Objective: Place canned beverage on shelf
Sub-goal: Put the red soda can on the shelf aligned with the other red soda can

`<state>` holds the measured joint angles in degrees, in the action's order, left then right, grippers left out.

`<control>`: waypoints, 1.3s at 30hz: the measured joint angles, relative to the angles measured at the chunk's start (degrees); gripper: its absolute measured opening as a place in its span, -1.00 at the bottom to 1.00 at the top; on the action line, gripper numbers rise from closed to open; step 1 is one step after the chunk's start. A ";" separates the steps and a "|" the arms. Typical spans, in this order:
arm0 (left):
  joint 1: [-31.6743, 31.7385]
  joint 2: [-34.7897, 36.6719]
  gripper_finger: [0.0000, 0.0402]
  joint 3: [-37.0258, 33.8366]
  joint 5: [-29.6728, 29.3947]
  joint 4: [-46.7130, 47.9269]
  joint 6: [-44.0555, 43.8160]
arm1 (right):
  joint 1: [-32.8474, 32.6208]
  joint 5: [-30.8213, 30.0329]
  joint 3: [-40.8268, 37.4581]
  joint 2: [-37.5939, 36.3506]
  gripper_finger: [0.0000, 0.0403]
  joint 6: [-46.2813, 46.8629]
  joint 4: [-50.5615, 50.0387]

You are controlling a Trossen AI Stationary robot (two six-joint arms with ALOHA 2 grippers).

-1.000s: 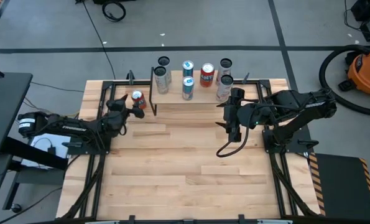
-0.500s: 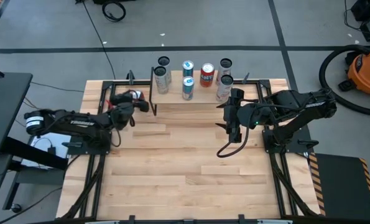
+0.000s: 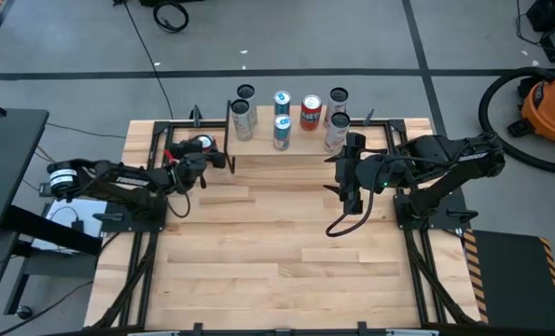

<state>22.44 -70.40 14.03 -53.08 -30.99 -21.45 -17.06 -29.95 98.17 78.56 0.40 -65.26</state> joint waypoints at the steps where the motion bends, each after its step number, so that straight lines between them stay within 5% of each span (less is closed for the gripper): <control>1: 0.18 -0.13 0.56 0.01 0.11 -0.01 0.04 | 0.00 0.00 0.00 0.00 0.46 0.00 -0.01; 18: 0.32 -0.38 0.56 -0.01 4.65 0.01 2.77 | 0.00 0.07 0.00 0.00 0.46 -0.09 -0.02; 39: 0.06 -0.40 0.43 -0.05 3.41 1.92 2.35 | 0.00 0.09 0.00 0.00 0.46 0.04 0.03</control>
<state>22.50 -70.81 13.98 -49.67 -29.07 -19.09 -17.06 -29.87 98.17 78.56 0.45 -65.23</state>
